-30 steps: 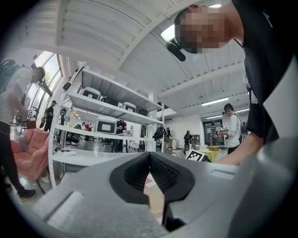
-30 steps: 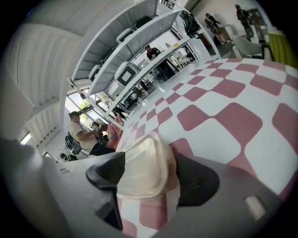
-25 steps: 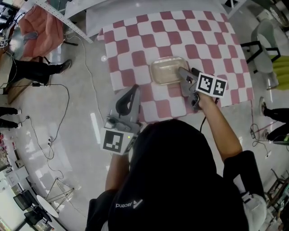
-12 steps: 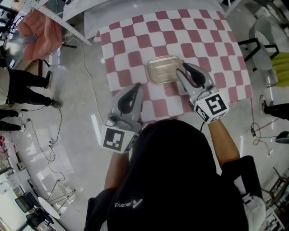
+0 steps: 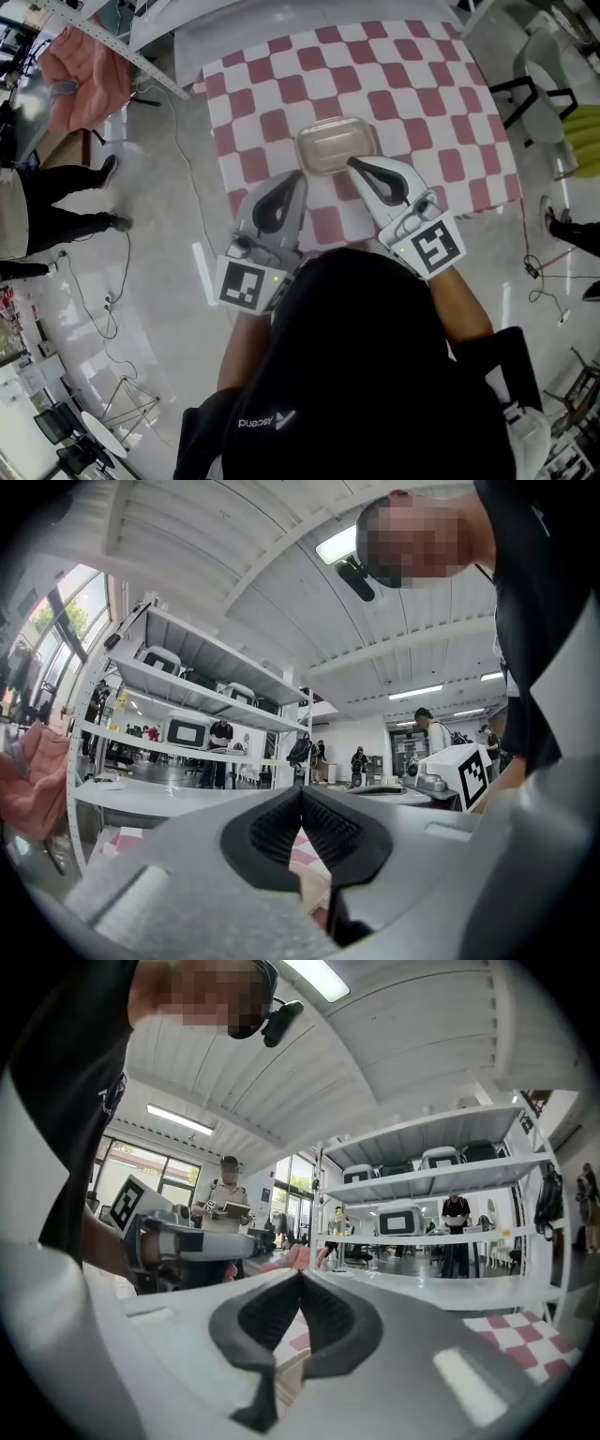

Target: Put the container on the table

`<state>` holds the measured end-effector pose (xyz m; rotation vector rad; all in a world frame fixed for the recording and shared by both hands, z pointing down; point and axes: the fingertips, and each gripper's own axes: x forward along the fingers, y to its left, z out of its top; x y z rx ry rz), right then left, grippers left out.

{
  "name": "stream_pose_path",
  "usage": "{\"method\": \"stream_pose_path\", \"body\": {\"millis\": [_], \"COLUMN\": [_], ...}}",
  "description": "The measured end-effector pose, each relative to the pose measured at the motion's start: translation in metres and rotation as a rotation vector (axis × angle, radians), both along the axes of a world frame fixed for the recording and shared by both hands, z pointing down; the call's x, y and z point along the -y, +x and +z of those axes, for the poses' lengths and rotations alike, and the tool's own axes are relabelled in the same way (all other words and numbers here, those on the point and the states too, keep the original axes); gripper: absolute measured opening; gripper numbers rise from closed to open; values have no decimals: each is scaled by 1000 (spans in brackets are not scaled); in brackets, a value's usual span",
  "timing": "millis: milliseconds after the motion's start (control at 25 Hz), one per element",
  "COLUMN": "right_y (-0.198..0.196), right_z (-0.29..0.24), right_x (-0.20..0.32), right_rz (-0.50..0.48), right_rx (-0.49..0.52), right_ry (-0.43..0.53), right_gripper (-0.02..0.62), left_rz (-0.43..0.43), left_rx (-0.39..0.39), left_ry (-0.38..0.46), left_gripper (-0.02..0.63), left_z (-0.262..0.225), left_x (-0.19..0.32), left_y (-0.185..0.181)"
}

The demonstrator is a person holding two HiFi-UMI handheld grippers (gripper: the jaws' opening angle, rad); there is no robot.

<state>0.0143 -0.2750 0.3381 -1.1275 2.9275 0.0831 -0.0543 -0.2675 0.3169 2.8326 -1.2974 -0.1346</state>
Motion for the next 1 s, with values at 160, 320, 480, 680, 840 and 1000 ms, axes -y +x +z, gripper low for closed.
{"method": "stream_pose_path", "body": {"millis": [160,320,480,680,840,1000], "right_y": [2,9,13,16,18,19], "right_z": [0,-1,-1,1,1,3], "right_x": [-5,-7,-7,-9,-11,-12], "right_rz": [-9,3,12,12,8,4], "right_rx": [13,19,7,4,1,-7], "right_ry": [-14,-17,-17,-16,-19,-24], "right_gripper": [3,3,3,3,3,3], "left_rz": [2,11,15,14,19,15], "left_rx": [5,-2,9,13,11,9], "left_ry": [-6,7,-10,-7,-6,-4], "left_gripper": [9,9,9,9,9,9], "left_z": [2,1,4,4,3,4], "left_x": [1,0,-2,-5,-8,-9], "left_y": [6,12,14,16,17,15]}}
